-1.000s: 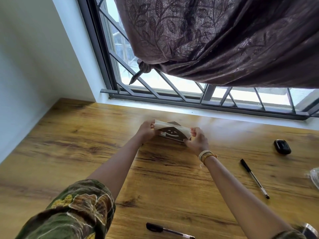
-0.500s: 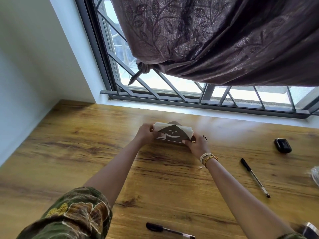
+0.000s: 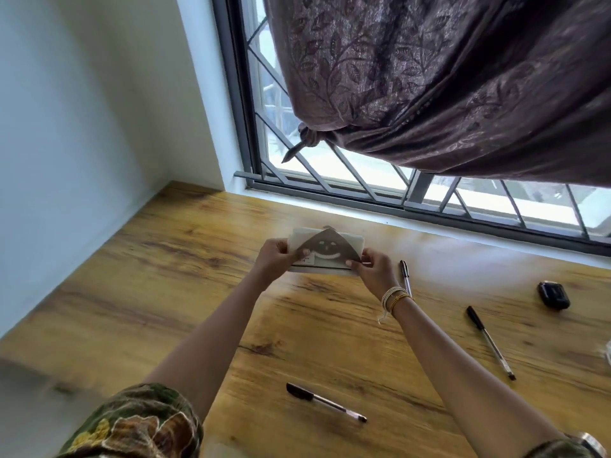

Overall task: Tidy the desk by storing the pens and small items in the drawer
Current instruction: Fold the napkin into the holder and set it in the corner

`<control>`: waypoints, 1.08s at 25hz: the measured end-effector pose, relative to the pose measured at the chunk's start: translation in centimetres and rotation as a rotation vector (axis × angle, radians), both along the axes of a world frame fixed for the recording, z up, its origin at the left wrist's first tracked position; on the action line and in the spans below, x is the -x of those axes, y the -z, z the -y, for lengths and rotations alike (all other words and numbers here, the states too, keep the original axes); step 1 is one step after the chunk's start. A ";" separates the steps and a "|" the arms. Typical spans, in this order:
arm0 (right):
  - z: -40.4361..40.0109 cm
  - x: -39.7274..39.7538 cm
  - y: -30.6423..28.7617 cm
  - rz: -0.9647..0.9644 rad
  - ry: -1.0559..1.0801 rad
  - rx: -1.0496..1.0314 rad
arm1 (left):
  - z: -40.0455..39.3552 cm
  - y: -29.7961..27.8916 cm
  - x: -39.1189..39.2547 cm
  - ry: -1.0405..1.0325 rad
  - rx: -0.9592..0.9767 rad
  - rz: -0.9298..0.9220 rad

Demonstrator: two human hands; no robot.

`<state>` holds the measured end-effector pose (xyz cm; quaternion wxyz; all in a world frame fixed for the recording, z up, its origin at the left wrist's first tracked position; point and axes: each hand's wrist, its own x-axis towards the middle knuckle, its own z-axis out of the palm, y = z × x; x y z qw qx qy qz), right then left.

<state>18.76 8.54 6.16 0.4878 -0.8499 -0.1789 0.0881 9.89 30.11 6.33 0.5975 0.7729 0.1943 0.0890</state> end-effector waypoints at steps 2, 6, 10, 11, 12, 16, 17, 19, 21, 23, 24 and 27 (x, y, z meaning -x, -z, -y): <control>-1.2 1.1 -0.9 -0.007 -0.048 -0.008 | -0.3 -0.6 2.3 -0.071 0.018 0.040; -4.5 3.1 -2.3 -0.021 -0.158 0.003 | -1.4 -1.6 6.8 -0.213 0.087 0.079; -8.9 4.8 -2.9 -0.035 -0.248 0.010 | -4.1 -1.7 10.1 -0.356 0.086 0.104; -10.2 5.2 -2.9 -0.036 -0.268 0.012 | -4.9 -1.5 10.7 -0.400 0.077 0.096; -11.6 5.5 -2.9 -0.038 -0.286 0.018 | -5.9 -1.3 11.2 -0.444 0.079 0.088; -19.0 6.2 -2.0 -0.096 -0.342 0.047 | -11.4 -0.6 12.7 -0.547 0.081 0.087; -21.0 6.2 -1.7 -0.112 -0.345 0.047 | -13.1 -0.4 12.8 -0.575 0.073 0.082; -25.4 6.5 -0.9 -0.151 -0.331 0.039 | -17.0 0.2 13.0 -0.643 0.034 0.059; -30.0 7.0 -0.2 -0.183 -0.317 0.048 | -21.2 0.7 13.0 -0.692 -0.016 0.024; -34.1 7.5 0.3 -0.187 -0.317 0.081 | -25.0 1.1 12.7 -0.721 -0.036 -0.010; -35.8 7.5 0.5 -0.185 -0.318 0.096 | -26.7 1.4 12.4 -0.735 -0.033 -0.021; -39.9 6.9 1.2 -0.190 -0.333 0.146 | -30.5 1.9 11.1 -0.805 -0.055 -0.049</control>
